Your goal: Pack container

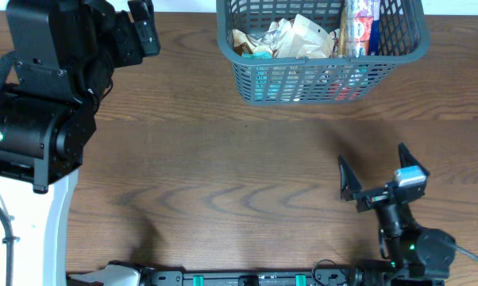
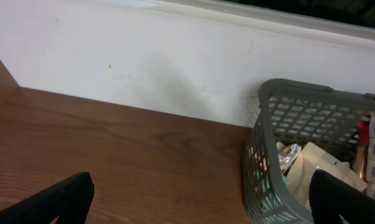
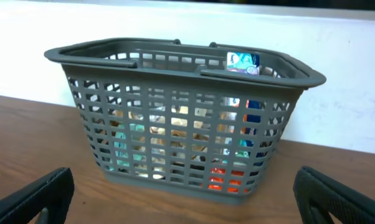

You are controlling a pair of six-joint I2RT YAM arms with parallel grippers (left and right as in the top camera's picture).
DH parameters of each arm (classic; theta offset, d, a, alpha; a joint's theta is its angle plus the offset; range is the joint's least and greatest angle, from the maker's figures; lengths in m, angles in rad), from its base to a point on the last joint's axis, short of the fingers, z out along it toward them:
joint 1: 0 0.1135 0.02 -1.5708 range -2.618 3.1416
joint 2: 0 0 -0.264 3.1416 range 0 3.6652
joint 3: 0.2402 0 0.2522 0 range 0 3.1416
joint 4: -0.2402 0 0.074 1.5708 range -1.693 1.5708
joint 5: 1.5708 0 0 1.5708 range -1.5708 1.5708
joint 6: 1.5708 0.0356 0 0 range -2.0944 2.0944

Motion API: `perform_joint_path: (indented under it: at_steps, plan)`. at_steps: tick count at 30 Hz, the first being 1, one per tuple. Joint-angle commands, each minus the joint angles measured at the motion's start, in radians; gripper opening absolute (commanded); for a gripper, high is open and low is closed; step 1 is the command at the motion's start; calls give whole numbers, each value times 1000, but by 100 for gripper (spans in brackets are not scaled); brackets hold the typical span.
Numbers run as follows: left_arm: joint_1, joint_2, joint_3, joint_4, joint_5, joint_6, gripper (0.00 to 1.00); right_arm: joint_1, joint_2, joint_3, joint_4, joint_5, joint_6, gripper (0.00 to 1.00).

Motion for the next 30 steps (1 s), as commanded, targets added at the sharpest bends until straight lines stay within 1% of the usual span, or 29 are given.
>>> perform_joint_path:
  at_steps: [1,5,13,30]
  plan:
    - [5,-3,2,-3,-12,5,99,23,-56,-71,31,65,21,99]
    - [5,-3,3,-2,-12,5,99,39,-86,-113,50,75,21,99]
    - [5,-3,2,-2,-12,5,99,50,-92,-164,100,110,21,99]
    - [5,-3,3,-2,-12,5,99,50,-92,-183,108,163,21,99]
